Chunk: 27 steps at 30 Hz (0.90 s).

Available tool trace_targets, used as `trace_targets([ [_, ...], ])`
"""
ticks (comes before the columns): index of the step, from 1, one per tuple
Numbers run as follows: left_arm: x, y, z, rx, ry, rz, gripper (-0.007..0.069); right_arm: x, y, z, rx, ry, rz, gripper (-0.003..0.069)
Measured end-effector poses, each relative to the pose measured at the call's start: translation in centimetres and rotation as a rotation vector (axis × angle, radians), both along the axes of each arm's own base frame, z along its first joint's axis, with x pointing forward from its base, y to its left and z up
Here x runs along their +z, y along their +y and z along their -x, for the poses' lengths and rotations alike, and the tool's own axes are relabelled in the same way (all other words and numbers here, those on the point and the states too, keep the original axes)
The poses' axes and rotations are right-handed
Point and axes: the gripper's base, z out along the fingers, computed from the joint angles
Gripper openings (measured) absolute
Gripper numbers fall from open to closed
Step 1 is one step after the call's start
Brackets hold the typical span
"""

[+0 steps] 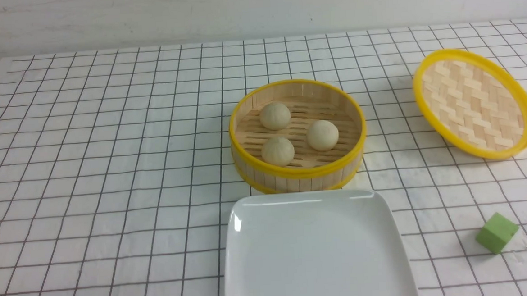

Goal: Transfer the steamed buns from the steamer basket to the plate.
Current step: Use the right arm to grab the steamed stuffed bun that is closest to it

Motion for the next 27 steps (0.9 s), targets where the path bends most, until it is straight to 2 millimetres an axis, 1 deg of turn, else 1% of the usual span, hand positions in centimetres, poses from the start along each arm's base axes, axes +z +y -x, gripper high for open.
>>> trace_targets([
  [7,0.0,0.0,0.0,0.000,0.000,0.004,0.0352,-0.6,0.2,0.0,0.017,0.061,0.009,0.0241],
  [9,0.1,-0.1,0.0,-0.001,-0.012,0.050,0.0352,-0.7,0.2,0.0,0.021,0.072,0.009,0.0241],
  [12,0.3,-0.6,-0.2,0.001,-0.065,0.244,0.0352,-0.6,0.3,0.0,0.029,0.072,-0.001,0.0241],
  [14,0.8,-0.9,-0.3,0.005,-0.132,0.403,0.0352,-0.6,0.4,0.1,0.045,0.067,0.005,0.0241],
  [15,0.8,-0.9,-0.3,0.005,-0.140,0.420,0.0352,-0.6,0.4,0.1,0.047,0.064,0.015,0.0241],
  [16,1.4,-1.0,-0.4,0.013,-0.209,0.578,0.0352,-0.5,0.6,0.1,0.068,0.053,0.041,0.0241],
  [17,1.5,-1.0,-0.4,0.015,-0.214,0.594,0.0352,-0.5,0.6,0.1,0.071,0.050,0.053,0.0241],
  [18,1.7,-1.1,-0.5,0.019,-0.236,0.657,0.0352,-0.5,0.7,0.1,0.082,0.044,0.061,0.0241],
  [20,2.2,-1.1,-0.5,0.036,-0.291,0.839,0.0352,-0.4,1.2,0.2,0.127,0.025,0.107,0.0241],
  [21,2.3,-1.1,-0.5,0.042,-0.308,0.897,0.0352,-0.4,1.3,0.3,0.149,0.019,0.115,0.0241],
  [22,2.4,-1.1,-0.5,0.046,-0.319,0.937,0.0352,-0.4,1.5,0.3,0.171,0.014,0.118,0.0241],
  [24,2.5,-1.0,-0.5,0.048,-0.328,0.962,0.0352,-0.4,1.9,0.4,0.209,0.018,0.114,0.0241],
  [26,2.5,-1.1,-0.5,0.042,-0.327,0.937,0.0352,-0.4,2.2,0.1,0.247,0.041,0.102,0.0241],
  [27,2.4,-1.1,-0.5,0.031,-0.316,0.894,0.0352,-0.3,2.4,-0.2,0.276,0.066,0.098,0.0241],
])
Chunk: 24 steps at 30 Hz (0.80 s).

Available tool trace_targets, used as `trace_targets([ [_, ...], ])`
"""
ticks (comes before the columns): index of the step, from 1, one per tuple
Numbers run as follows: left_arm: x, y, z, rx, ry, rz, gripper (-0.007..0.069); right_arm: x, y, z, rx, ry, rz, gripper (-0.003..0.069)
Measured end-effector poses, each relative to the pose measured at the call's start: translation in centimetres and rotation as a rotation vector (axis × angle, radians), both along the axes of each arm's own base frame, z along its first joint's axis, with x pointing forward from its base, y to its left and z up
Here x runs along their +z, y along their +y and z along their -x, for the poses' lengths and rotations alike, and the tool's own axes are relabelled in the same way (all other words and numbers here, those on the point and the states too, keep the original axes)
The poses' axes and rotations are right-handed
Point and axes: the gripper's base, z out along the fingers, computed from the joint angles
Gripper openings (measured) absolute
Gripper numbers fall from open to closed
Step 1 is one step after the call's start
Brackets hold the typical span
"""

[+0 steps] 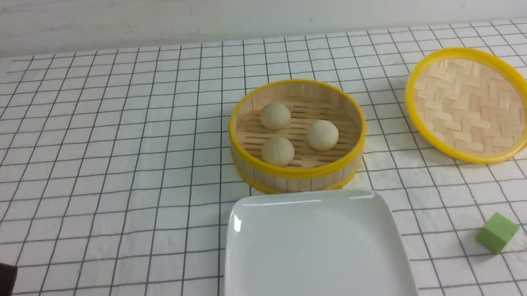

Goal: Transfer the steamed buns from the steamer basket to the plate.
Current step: Use the right arm to grab the steamed stuffed bun that is closest to it

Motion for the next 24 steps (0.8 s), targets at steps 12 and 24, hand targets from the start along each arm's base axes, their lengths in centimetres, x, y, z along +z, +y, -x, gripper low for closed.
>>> trace_targets([
  [12,8.0,-1.4,2.4,-0.111,-0.150,-0.627,0.0311,6.4,0.6,-4.7,0.140,0.104,0.230,0.0241],
  [24,11.9,-2.3,0.1,-0.320,0.034,-0.748,0.0306,12.1,1.2,-13.6,0.347,0.322,0.321,0.0241],
])
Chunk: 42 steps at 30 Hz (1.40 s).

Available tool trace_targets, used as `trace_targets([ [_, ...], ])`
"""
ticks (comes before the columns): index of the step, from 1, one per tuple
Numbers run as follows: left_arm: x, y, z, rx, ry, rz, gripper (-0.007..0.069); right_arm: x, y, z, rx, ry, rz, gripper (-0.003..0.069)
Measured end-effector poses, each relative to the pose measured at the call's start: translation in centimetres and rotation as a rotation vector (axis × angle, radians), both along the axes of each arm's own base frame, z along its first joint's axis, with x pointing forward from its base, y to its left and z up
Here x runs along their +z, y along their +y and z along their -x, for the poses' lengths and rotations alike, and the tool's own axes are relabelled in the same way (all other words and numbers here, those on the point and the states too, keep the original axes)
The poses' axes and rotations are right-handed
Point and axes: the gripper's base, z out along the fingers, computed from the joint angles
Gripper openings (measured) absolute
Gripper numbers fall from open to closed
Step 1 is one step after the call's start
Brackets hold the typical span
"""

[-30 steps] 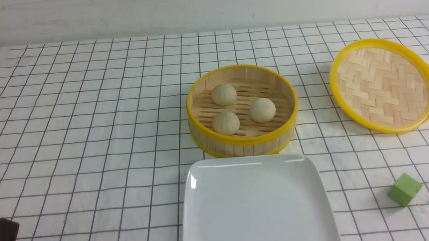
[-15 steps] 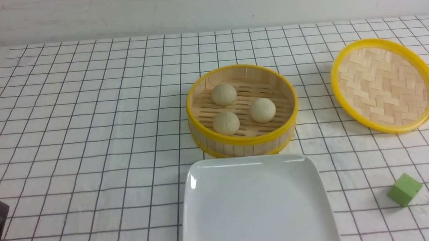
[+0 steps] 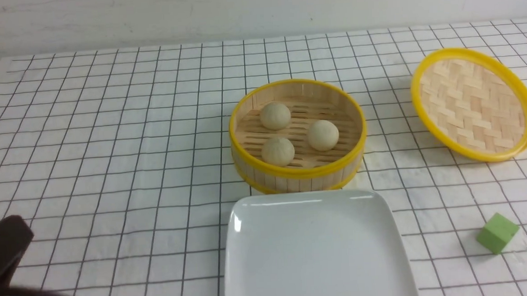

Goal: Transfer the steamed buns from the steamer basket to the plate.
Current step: Use the right arm to grab the steamed stuffed bun that is closest to it

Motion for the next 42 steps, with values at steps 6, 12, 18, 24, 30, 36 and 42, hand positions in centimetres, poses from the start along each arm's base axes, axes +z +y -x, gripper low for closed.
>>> trace_targets([
  [6,2.5,-0.1,-3.2,-0.065,0.086,-0.100,0.0306,-0.4,0.1,-5.4,0.101,0.101,0.043,0.0241],
  [12,4.2,-0.8,-5.6,-0.168,0.115,-0.109,0.0306,-3.0,0.5,-9.9,0.185,0.169,0.039,0.0241],
  [18,3.6,-1.4,-7.5,-0.278,0.160,-0.128,0.0306,-6.0,3.6,-13.5,0.277,0.198,0.112,0.0241],
  [24,3.0,-1.7,-8.8,-0.344,0.172,-0.167,0.0306,-7.6,8.2,-16.8,0.334,0.158,0.244,0.0241],
  [30,2.5,-1.8,-9.3,-0.369,0.202,-0.164,0.0306,-10.1,10.8,-21.8,0.252,0.174,0.305,0.0241],
  [36,2.5,-1.8,-9.3,-0.372,0.203,-0.165,0.0306,-14.5,11.3,-25.1,0.239,0.234,0.396,0.0248],
  [42,2.5,-1.8,-9.3,-0.373,0.203,-0.163,0.0306,-17.9,11.6,-27.1,0.227,0.218,0.446,0.0327],
])
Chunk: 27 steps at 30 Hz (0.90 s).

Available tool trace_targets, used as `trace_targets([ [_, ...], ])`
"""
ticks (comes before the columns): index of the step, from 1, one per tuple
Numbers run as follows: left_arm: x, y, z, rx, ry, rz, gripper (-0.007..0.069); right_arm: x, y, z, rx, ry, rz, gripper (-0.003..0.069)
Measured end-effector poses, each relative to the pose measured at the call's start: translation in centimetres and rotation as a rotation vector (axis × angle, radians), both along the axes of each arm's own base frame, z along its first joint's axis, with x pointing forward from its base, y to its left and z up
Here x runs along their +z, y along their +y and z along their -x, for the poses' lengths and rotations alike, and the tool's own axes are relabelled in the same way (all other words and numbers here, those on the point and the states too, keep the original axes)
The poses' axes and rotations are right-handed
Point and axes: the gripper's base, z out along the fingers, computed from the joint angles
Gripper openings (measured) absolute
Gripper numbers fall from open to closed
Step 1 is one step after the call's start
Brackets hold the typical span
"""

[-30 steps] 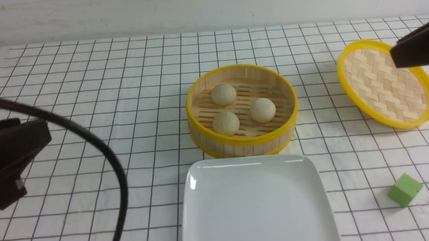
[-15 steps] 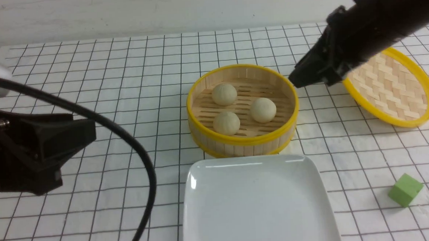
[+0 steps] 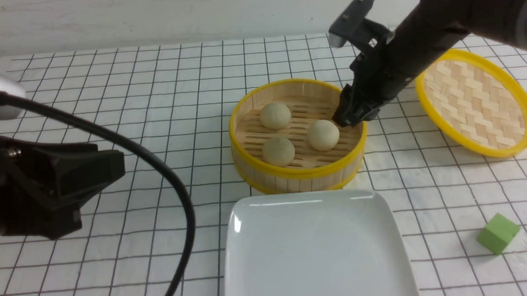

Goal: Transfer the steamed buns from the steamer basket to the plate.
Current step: Use the right arm to grab the steamed stuffed bun that is closest to it

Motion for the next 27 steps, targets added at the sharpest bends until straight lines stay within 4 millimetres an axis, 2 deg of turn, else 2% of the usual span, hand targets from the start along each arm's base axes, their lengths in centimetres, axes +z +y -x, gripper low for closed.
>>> trace_targets([
  [7,0.0,0.0,0.0,0.000,0.000,-0.001,0.0306,-0.8,0.3,-0.8,-0.029,-0.025,-0.032,0.0477],
  [13,0.0,0.0,0.0,0.003,-0.003,-0.001,0.0306,-1.0,0.4,-0.8,-0.034,-0.016,-0.048,0.0479],
  [21,0.0,0.1,-0.1,0.008,-0.006,-0.001,0.0306,-3.2,1.0,-1.4,-0.036,0.007,-0.036,0.0453],
  [27,0.0,0.1,-0.1,0.008,-0.007,-0.001,0.0306,-3.8,2.1,-1.6,-0.009,-0.036,-0.030,0.0449],
])
